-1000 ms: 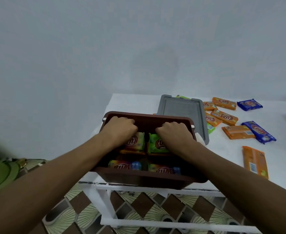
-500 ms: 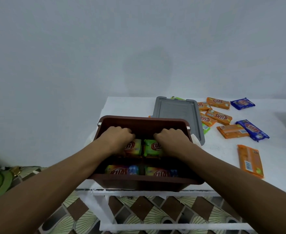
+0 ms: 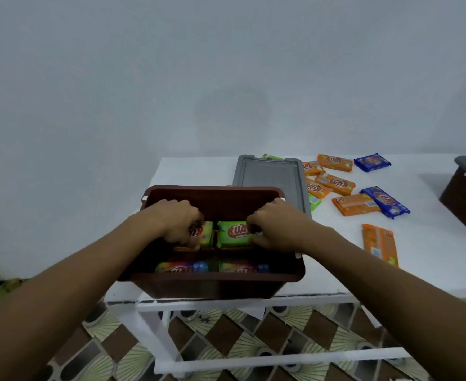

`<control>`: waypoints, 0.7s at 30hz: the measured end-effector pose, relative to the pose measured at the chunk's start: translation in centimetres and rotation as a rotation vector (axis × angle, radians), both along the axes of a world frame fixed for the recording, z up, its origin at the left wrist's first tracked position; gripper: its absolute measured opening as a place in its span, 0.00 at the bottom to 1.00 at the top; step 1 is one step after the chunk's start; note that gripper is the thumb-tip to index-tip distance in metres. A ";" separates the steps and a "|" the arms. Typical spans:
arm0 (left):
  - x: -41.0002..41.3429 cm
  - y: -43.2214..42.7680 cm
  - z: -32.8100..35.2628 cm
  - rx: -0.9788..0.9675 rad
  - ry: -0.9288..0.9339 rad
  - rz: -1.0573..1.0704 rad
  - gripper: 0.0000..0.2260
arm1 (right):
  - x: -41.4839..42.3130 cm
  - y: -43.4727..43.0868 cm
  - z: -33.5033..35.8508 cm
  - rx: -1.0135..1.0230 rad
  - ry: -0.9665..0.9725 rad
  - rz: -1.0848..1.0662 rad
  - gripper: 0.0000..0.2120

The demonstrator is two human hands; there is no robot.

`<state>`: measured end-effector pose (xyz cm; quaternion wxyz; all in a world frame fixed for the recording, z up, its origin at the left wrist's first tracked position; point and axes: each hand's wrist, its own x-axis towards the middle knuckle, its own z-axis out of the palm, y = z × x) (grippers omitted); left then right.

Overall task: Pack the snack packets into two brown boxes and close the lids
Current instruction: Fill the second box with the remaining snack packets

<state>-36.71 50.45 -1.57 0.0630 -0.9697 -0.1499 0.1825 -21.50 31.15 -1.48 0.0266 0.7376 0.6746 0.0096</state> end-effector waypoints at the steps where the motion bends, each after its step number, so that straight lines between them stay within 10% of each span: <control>1: 0.4 -0.2 0.1 -0.041 -0.043 -0.005 0.24 | 0.5 -0.9 0.3 0.067 0.137 0.029 0.11; 6: 3.8 -3.7 0.8 -0.154 -0.325 -0.031 0.18 | 4.5 -6.5 -0.1 0.390 0.515 0.065 0.05; 11: 8.5 -9.3 2.0 -0.175 -0.548 -0.098 0.09 | 11.7 -14.0 -4.3 0.253 0.355 -0.279 0.08; 21: 19.4 -22.6 1.2 -0.126 -0.206 -0.197 0.23 | 21.7 -24.2 -9.5 0.174 0.516 -0.522 0.18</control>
